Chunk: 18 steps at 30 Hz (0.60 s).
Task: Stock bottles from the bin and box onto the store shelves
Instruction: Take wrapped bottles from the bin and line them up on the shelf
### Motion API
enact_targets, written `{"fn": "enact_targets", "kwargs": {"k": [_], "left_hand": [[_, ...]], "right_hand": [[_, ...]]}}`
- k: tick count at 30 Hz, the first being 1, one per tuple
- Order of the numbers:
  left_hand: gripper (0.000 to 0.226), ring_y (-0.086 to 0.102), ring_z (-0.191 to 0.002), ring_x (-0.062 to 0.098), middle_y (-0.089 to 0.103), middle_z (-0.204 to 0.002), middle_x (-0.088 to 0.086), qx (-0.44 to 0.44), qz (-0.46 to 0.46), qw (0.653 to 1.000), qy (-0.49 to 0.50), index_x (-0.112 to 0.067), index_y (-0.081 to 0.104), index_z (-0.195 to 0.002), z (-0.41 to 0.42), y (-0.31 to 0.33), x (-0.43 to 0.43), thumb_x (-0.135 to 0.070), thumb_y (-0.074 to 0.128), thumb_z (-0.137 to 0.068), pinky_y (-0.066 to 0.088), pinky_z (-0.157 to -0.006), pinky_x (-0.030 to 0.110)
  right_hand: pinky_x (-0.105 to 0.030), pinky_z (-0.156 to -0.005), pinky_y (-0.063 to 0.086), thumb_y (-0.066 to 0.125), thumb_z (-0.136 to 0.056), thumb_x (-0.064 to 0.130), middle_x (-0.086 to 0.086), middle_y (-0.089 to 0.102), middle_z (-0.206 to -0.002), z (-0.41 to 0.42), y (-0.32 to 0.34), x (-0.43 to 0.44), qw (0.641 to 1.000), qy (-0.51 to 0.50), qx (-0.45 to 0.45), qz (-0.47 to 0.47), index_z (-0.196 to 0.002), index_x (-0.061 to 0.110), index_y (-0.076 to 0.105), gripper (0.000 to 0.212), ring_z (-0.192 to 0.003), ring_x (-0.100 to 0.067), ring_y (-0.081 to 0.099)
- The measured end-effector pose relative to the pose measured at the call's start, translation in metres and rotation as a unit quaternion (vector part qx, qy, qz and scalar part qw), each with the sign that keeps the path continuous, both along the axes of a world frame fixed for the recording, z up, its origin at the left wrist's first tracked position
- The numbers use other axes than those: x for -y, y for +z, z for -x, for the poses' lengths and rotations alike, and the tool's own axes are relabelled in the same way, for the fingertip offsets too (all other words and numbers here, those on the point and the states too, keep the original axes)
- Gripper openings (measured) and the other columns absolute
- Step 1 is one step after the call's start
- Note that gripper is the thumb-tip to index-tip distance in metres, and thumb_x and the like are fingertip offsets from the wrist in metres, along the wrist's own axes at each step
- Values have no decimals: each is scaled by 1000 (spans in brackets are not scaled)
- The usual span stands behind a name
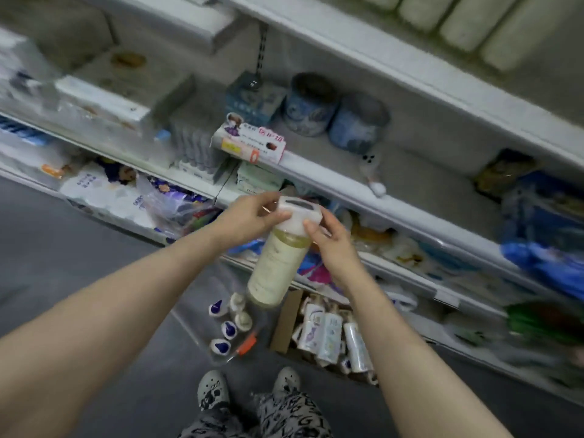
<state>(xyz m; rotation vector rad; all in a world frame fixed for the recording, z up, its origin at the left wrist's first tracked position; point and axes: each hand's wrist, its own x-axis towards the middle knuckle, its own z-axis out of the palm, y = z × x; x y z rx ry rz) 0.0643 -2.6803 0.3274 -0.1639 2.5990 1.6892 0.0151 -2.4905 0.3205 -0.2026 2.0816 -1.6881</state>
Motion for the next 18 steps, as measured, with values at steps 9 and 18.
{"fn": "enact_targets", "kwargs": {"k": [9,18], "left_hand": [[69,69,-91,17,72,-99,0,-90,36,994,-53,-19,66,-113,51,110,-77,-73,53,-72,56,-84,47],[58,71,-90,20,74,-94,4,-158,-9,987,-27,-17,69,-104,104,183,-160,-65,62,-72,59,-83,48]], "right_hand": [[-19,-73,55,61,-97,18,3,68,-115,33,114,-85,994,-53,-90,22,-126,20,58,29,-97,-9,66],[-52,-95,54,69,-92,25,-5,67,-124,88,191,-168,983,-73,-159,49,-135,13,57,46,-114,-23,64]]}}
